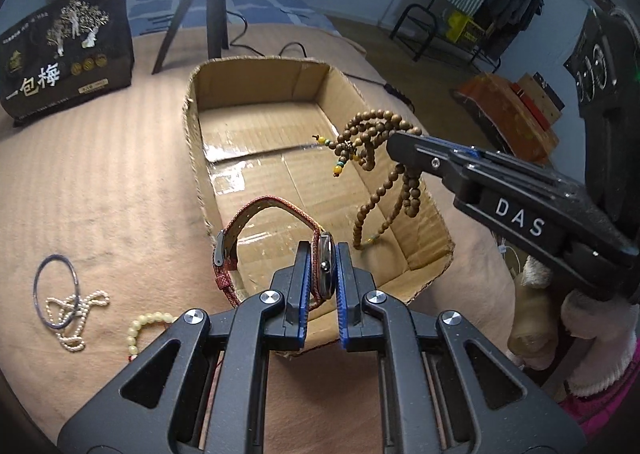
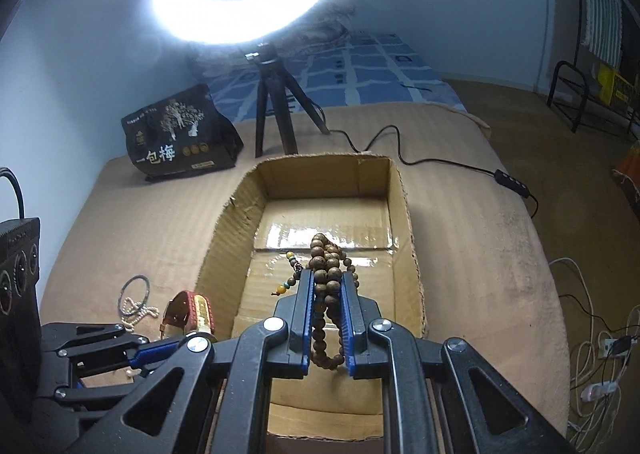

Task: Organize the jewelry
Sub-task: 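Lift the watch with the left tool while the right tool carries the beads over the box, then open the left tool to drop the watch while the right tool releases the beads into the box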

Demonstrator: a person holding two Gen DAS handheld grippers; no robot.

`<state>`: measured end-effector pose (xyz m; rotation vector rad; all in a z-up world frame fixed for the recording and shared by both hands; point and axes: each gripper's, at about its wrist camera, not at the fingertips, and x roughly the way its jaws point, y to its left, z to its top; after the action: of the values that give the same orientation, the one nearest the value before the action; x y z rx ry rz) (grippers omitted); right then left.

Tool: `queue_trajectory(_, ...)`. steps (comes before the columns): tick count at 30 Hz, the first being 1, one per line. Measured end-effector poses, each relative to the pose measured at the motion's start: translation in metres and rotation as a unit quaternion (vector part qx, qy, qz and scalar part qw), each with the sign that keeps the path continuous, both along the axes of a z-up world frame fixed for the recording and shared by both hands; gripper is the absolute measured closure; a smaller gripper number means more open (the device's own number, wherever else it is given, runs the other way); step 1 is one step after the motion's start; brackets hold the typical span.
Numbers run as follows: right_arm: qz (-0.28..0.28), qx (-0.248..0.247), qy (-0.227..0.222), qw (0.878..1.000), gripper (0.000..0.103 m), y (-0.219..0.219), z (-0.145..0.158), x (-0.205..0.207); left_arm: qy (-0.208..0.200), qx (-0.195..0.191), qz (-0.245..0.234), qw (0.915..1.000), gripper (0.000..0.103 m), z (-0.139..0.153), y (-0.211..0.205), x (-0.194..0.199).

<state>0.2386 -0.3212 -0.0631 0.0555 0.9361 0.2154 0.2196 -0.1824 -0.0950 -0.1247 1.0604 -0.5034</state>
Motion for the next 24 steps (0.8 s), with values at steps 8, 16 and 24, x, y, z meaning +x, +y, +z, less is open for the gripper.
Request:
queue_trajectory(8,-0.002,0.002,0.006,1.000,0.093,-0.001,-0.002,0.000,0.004,0.006,-0.009,0.9999,0.094,-0.007,-0.006,0.002)
queue_trajectory(16,-0.011,0.009,0.008,1.000,0.088,-0.005,-0.003,0.001,-0.002,0.017,-0.011,0.9998,0.092,-0.007,-0.010,0.003)
queue_trajectory(24,-0.040,0.014,-0.007,0.999,0.045,-0.015,0.005,-0.003,-0.014,0.022,-0.005,0.9997,0.057,0.004,0.006,-0.005)
